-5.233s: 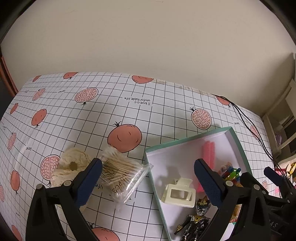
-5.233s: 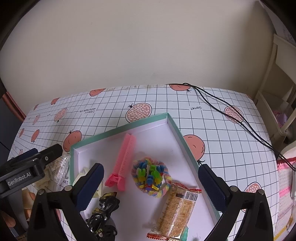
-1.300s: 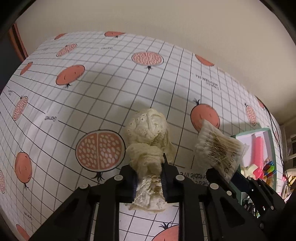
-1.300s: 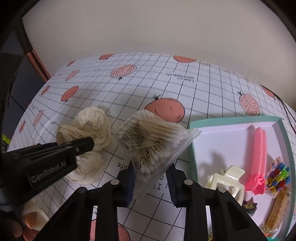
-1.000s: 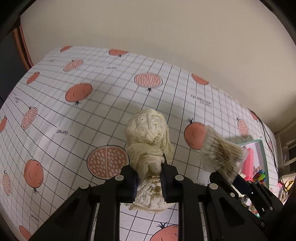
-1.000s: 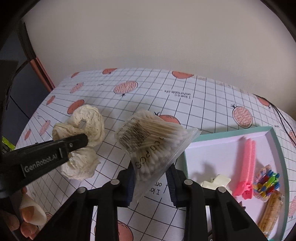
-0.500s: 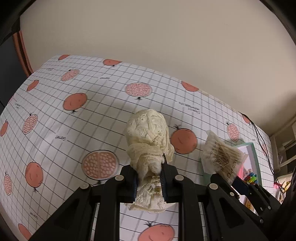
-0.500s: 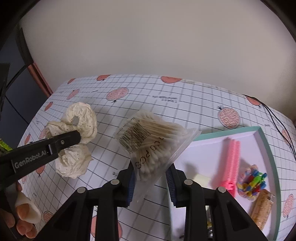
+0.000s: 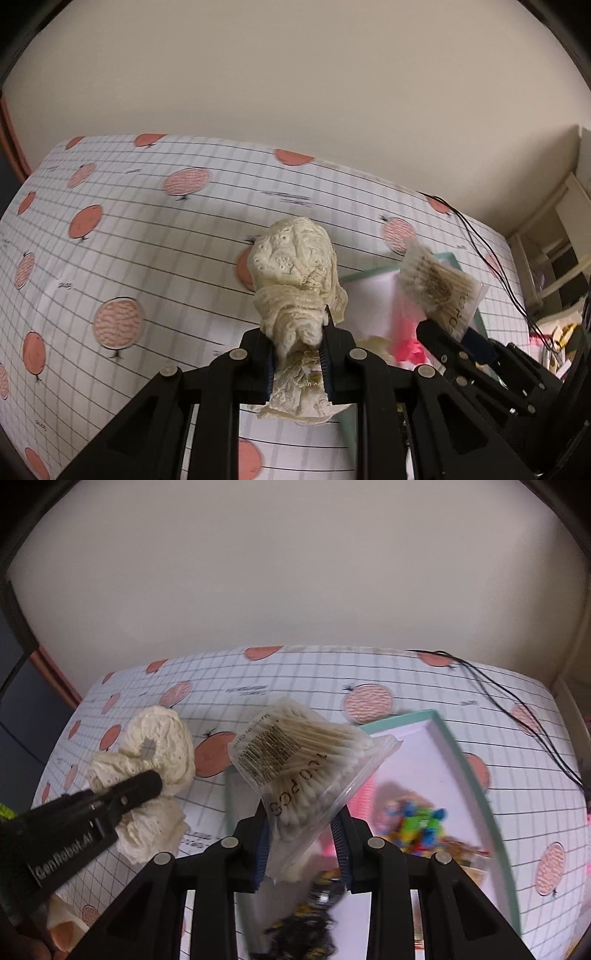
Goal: Organize objects
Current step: 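Carry the lace cloth and cotton swab bag over the tray with both tools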
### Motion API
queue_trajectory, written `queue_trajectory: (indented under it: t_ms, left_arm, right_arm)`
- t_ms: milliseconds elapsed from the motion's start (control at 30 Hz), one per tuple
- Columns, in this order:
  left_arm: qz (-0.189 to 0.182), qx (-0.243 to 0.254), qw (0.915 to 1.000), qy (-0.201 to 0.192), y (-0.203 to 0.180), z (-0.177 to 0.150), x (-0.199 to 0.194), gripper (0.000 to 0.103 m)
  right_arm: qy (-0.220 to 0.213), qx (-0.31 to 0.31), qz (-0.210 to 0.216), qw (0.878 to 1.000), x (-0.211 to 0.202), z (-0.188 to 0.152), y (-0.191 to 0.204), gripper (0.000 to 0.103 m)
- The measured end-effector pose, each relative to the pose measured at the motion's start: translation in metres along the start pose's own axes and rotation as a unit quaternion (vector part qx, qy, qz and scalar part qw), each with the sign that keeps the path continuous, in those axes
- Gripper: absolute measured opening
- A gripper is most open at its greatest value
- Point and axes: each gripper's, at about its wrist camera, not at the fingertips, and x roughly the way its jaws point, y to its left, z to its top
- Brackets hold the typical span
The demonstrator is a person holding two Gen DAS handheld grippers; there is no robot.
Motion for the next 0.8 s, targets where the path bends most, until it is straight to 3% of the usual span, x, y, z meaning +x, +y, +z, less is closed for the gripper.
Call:
queue_trajectory:
  t_ms: [433, 800]
  left_arm:
    - [-0.019, 0.05, 0.9984, 0.018, -0.068, -0.016, 0.014, 0.021]
    - [-0.021, 0.063, 0.9973, 0.029, -0.083, -0.024, 0.028, 0.021]
  right_arm:
    - [-0.005, 0.015, -0.025, 1.0, -0.022, -0.006, -0.048, 0.033]
    - [0.002, 0.019, -0.027, 0.999, -0.021, -0.008, -0.06, 0.033]
